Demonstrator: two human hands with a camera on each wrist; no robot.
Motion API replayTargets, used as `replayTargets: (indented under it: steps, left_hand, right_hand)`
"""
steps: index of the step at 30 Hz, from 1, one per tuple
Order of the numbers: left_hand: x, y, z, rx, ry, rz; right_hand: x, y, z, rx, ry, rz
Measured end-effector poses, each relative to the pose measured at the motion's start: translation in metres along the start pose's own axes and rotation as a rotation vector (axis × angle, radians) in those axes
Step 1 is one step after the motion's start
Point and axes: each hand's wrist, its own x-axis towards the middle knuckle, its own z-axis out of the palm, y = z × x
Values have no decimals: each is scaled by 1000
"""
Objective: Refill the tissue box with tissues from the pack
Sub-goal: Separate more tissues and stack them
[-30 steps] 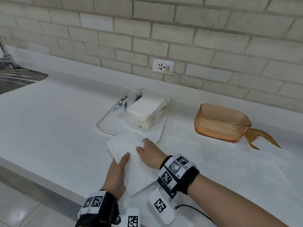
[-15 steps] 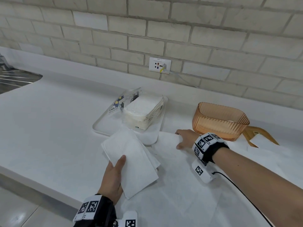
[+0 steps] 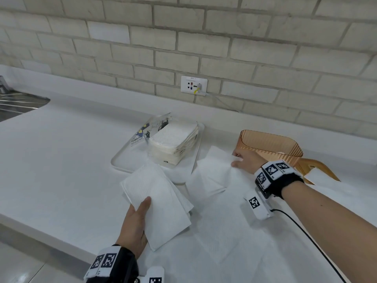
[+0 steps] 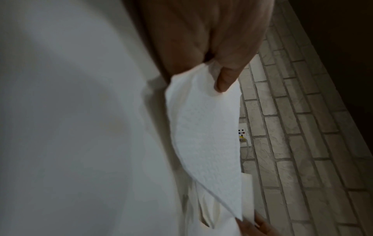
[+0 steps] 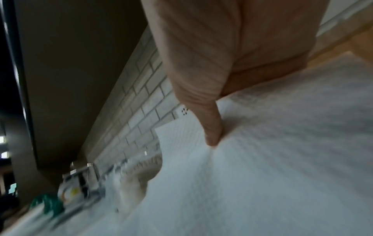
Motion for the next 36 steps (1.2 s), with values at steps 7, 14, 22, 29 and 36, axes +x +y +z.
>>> replayTargets:
  steps: [7,14,22,29,36]
  left_hand:
    - [0,17,39,60,7,30]
    - [-9,27,100,-6,-42,13]
    - [-33,33,127,-186,-144,91]
    - [-33,30,126,-69,-68,145]
    - [-36,29,133,-45,-36,134]
  right_hand:
    - [-24,-10,-59,514,202,-114]
    - [-63,-37,-42,1039,104,-109]
    - [-92,-46,8,943,50,-34]
    - [-106,-39,11,843,59,-51]
    - [-116,-36,12,811,96,-64]
